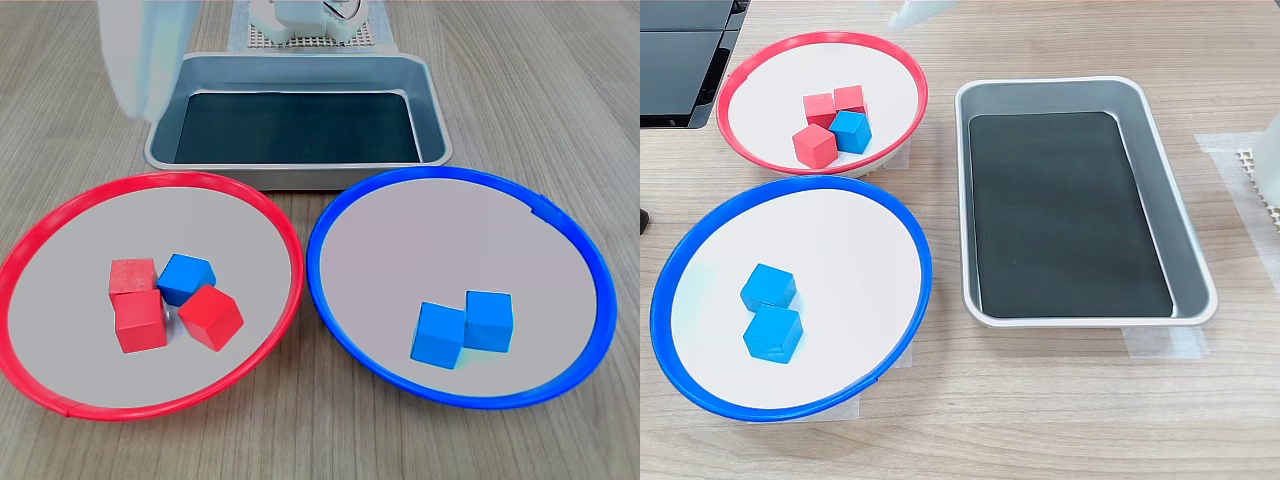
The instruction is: Relocate any blue block in the red dish to the blue dish, correcting any misplacements.
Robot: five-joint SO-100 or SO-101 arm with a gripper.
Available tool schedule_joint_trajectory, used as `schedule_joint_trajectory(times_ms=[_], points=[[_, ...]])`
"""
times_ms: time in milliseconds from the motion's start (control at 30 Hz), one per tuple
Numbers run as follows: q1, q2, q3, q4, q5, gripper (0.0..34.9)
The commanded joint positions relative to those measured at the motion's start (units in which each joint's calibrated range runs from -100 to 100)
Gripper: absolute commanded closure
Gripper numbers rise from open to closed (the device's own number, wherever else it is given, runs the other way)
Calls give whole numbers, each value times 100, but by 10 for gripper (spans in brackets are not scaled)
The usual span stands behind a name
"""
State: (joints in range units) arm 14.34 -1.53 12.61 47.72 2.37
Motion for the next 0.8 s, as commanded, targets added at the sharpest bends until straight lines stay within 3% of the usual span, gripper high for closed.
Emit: schedule_joint_trajectory(times_ms=[0, 200, 333, 767], points=[[105, 618, -629, -21, 10, 293], [105, 1087, -829, -21, -10, 270], [30, 1411, -975, 3, -83, 230], [-187, 1991, -1493, 177, -176, 215]])
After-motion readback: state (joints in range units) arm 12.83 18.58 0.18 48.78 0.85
